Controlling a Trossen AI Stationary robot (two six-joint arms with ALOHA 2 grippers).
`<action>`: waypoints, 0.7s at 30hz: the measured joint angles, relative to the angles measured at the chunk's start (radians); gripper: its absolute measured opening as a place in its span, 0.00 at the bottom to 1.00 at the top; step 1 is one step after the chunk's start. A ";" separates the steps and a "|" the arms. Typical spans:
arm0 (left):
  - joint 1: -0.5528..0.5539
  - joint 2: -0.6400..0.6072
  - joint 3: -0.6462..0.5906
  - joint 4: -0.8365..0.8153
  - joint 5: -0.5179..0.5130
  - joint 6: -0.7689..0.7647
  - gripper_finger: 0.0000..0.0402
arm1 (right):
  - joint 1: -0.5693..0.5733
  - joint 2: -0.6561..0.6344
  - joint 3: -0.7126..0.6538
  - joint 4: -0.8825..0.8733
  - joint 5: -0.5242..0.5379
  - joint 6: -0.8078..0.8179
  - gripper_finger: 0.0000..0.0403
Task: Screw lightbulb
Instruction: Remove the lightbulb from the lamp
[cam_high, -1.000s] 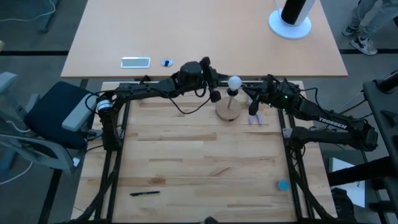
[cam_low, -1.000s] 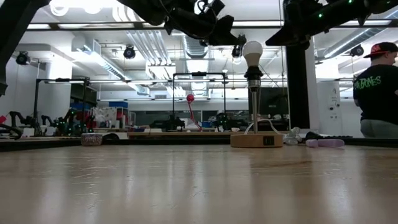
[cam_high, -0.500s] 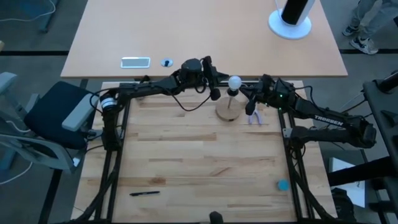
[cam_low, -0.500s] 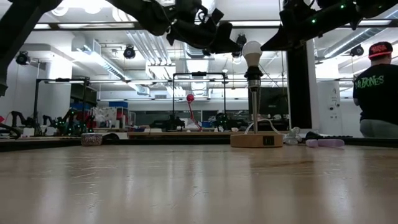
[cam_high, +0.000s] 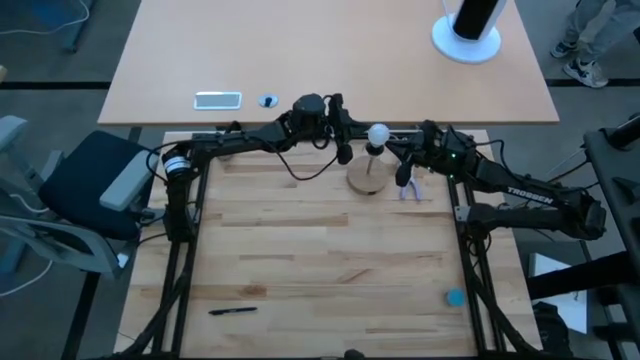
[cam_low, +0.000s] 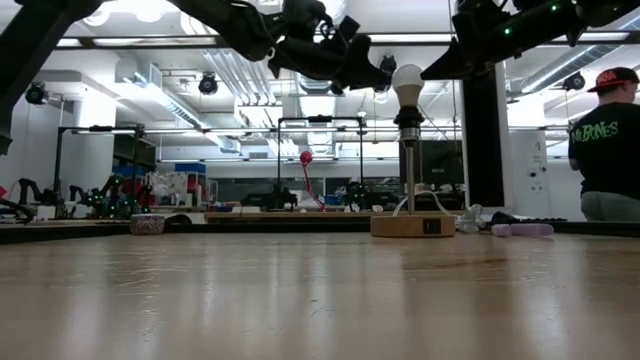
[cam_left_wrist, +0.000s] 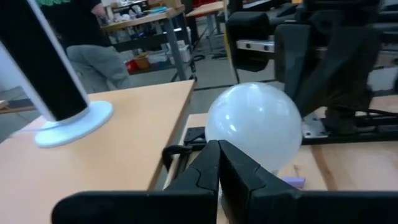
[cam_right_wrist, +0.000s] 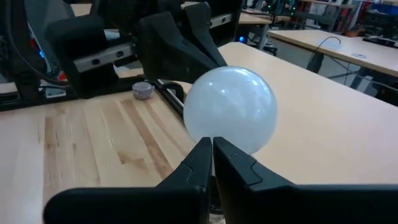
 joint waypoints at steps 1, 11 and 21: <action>0.000 0.000 0.000 -0.002 0.012 -0.003 0.00 | 0.000 -0.001 0.000 -0.002 0.004 -0.001 0.03; -0.012 -0.033 0.000 -0.077 0.065 -0.091 0.00 | -0.004 -0.021 0.000 -0.019 0.070 -0.013 0.03; -0.013 -0.063 0.000 -0.065 -0.106 -0.043 0.00 | -0.002 -0.080 0.000 -0.029 -0.011 -0.006 0.03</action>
